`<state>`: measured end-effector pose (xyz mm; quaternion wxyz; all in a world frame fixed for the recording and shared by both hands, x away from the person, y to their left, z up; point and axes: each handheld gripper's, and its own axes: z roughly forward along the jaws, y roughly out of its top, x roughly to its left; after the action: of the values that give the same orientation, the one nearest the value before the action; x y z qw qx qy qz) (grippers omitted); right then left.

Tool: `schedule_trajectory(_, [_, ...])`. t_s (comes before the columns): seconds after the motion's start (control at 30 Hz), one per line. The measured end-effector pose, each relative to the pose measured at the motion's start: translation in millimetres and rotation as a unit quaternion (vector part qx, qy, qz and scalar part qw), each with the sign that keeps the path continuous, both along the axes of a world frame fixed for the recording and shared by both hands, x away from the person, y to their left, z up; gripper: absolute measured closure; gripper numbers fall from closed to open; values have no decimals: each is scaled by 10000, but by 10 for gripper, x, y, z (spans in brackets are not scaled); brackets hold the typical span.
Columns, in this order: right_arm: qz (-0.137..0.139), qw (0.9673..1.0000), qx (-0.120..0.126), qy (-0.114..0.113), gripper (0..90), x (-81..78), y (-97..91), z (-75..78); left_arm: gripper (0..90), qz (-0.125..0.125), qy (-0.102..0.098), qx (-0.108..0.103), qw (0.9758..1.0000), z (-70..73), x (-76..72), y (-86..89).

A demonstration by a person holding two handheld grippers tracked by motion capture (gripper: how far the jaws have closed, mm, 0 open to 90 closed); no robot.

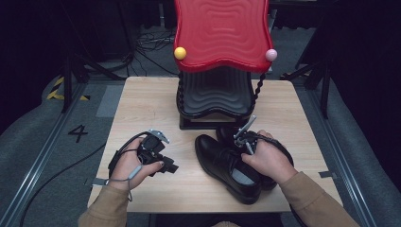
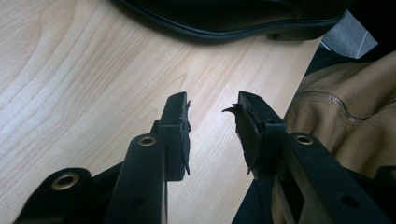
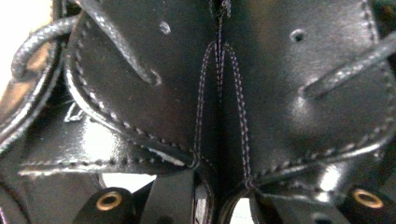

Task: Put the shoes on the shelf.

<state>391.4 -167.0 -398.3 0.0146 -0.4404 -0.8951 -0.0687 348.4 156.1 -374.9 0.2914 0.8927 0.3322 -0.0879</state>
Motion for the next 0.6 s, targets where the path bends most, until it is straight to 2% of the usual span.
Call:
schedule_trajectory(0.13, [119, 9998, 64, 154, 814, -54, -11, 90, 648, 28, -15, -7, 10000, 8, -14, 24])
schedule_trajectory(0.23, [176, 9994, 136, 284, 813, -95, -32, 255, 648, 110, -21, -30, 9999, 25, -47, 65])
schedule_trajectory(0.37, [241, 9992, 204, 261, 811, -118, -82, 506, 647, 209, -61, -54, 9997, 38, -85, 133])
schedule_trajectory(0.6, [162, 9995, 217, 160, 808, -107, -190, 883, 647, 369, -45, -85, 9993, 36, -131, 221])
